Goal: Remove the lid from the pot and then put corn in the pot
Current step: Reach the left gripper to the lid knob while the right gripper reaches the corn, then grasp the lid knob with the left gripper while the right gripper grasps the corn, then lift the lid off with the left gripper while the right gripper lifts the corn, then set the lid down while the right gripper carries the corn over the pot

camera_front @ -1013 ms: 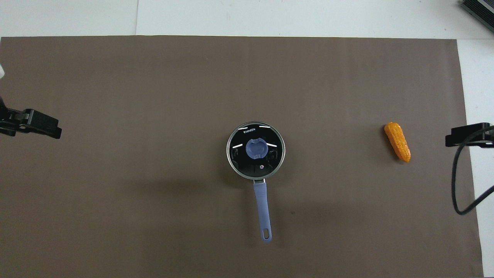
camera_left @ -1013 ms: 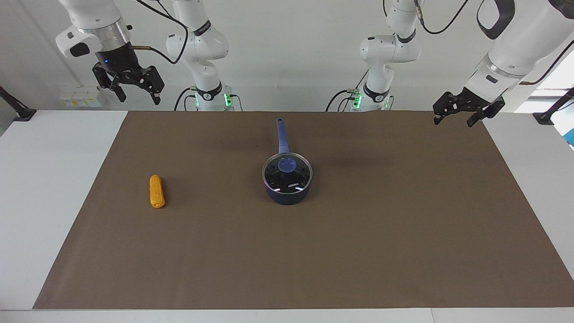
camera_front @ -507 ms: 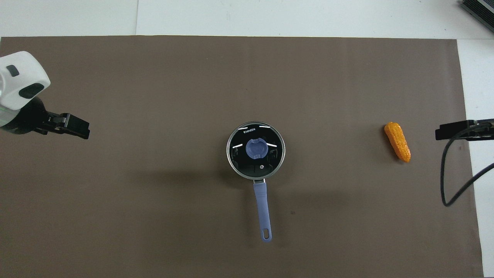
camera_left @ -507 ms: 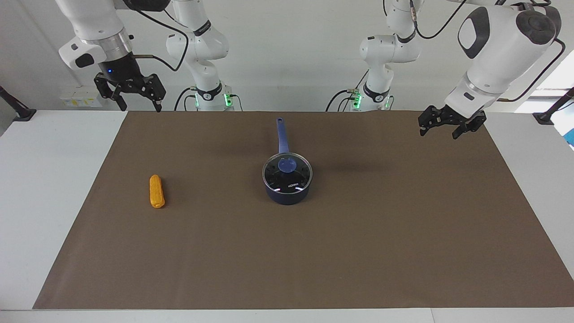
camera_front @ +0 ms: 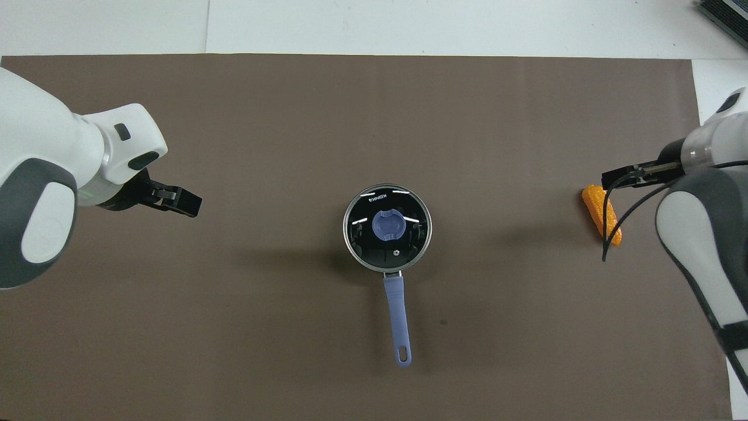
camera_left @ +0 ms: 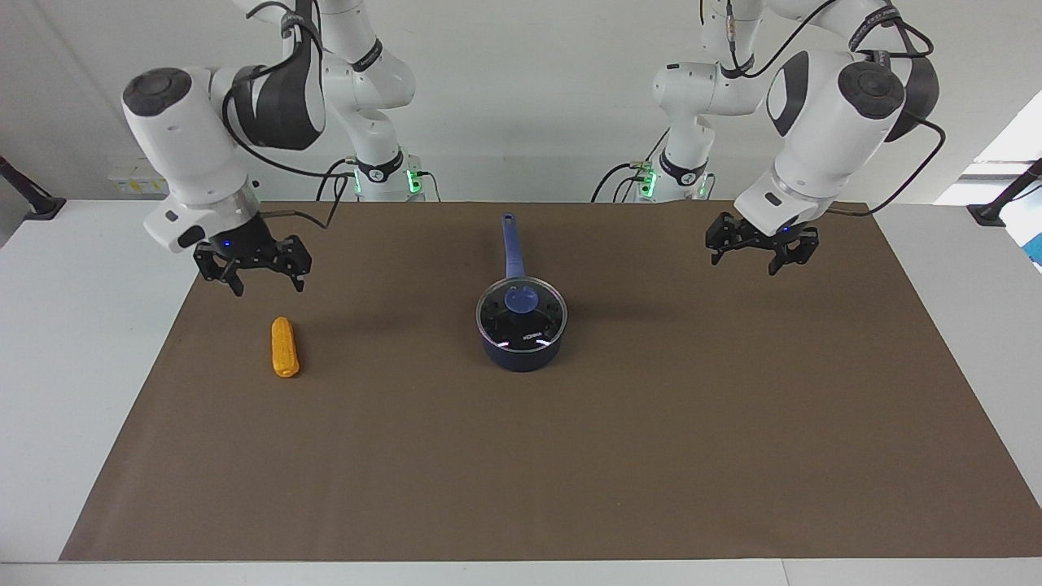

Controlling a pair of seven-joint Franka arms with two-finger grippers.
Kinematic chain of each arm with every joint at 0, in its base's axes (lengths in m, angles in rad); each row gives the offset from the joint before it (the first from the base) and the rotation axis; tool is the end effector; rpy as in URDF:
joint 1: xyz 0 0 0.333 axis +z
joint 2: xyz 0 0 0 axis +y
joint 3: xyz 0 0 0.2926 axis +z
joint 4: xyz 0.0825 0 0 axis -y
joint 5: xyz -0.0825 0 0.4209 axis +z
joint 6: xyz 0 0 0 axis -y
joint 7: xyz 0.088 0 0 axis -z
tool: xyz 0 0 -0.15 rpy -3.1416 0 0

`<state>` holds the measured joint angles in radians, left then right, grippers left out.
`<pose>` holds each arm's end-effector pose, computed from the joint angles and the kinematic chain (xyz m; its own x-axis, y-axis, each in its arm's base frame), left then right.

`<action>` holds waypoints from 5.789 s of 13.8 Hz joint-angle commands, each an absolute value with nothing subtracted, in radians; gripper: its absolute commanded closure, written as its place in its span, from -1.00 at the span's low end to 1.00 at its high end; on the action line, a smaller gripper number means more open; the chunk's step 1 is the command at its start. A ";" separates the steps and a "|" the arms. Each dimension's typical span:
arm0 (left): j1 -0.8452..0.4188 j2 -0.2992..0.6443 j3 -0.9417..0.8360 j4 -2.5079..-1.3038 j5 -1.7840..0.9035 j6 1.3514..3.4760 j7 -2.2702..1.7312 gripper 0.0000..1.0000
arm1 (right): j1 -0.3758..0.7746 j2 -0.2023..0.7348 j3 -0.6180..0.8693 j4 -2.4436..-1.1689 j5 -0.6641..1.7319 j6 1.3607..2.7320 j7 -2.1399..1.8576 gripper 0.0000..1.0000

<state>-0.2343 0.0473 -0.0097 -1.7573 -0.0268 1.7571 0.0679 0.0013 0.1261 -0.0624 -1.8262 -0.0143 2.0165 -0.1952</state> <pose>0.5868 -0.1497 0.4502 0.9523 -0.3019 -0.0456 -0.3008 -0.9532 0.0297 0.6362 -0.0396 0.3889 0.9883 0.1409 0.0590 0.1391 -0.9897 0.0332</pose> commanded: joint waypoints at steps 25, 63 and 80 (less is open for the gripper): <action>-0.753 0.545 0.005 -1.371 -0.031 1.884 -0.764 -1.00 | -0.095 0.330 -0.058 -2.000 -0.003 2.364 -0.502 1.00; -0.286 0.236 0.015 -1.899 -0.040 2.146 0.021 1.00 | 0.411 0.132 -0.035 -1.787 -0.025 1.949 0.279 1.00; -0.276 0.138 0.015 -2.186 -0.040 2.372 0.041 -1.00 | 0.617 0.399 -0.034 -1.724 -0.020 2.215 0.413 1.00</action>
<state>-0.2796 0.1562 0.0154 -2.1884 -0.0423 2.3627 0.0406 0.6235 0.3877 -0.0343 -1.7293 -0.0146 2.2056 0.4019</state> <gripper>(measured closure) 0.220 0.590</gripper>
